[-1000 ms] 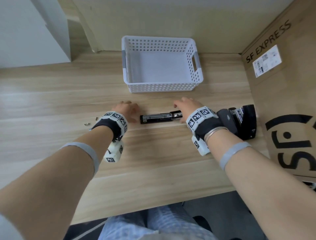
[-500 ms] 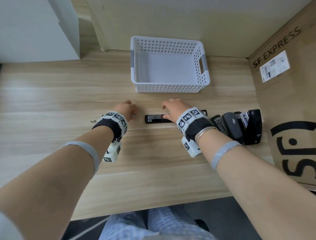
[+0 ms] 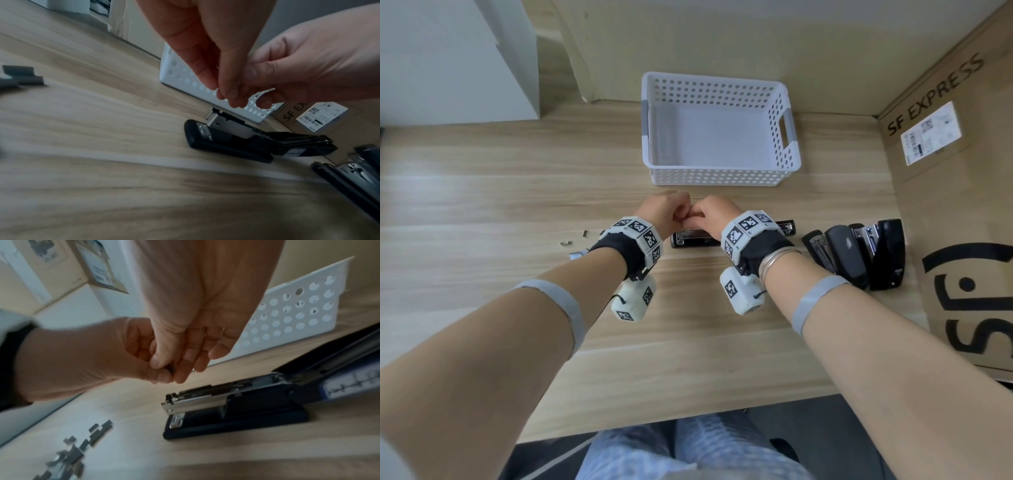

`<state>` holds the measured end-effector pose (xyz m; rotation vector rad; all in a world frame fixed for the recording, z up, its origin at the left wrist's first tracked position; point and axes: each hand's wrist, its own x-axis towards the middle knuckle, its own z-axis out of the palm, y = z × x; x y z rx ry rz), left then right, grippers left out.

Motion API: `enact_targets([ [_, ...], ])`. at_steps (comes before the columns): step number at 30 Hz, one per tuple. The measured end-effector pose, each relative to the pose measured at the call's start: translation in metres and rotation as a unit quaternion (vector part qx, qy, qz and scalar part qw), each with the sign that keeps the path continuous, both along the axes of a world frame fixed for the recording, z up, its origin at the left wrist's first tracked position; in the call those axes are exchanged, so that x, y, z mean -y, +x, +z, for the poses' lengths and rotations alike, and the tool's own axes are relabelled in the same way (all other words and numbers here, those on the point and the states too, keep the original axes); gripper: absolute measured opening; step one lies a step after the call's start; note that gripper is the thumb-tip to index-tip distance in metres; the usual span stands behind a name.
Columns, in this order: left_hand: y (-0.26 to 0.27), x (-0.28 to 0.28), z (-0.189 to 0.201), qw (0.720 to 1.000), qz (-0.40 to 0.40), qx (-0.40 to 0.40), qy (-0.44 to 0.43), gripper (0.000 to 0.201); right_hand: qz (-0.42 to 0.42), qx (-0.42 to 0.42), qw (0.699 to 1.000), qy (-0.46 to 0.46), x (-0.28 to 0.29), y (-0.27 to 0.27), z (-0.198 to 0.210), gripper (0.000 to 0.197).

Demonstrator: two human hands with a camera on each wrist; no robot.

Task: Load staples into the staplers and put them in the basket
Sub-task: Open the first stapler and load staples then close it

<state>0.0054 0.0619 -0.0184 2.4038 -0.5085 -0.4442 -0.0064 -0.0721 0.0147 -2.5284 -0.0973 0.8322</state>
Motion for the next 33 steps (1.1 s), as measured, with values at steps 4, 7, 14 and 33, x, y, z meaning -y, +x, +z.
enact_targets([
  [4,-0.005,0.002,-0.004,0.999,0.009,-0.035,-0.011,0.018,0.039,0.025,0.998,-0.05,0.007,-0.002,0.0,0.024],
  [7,-0.008,0.0,-0.011,0.994,0.002,-0.096,0.053,0.028,0.06,0.071,0.991,-0.098,0.011,-0.009,-0.008,0.017],
  [14,-0.01,-0.003,-0.016,0.991,0.015,-0.106,0.08,0.027,0.07,0.12,0.984,-0.109,0.01,-0.02,-0.023,0.022],
  [33,-0.015,-0.005,-0.018,0.991,0.02,-0.088,0.099,0.024,0.025,0.096,0.981,-0.167,0.027,-0.011,-0.017,0.024],
])
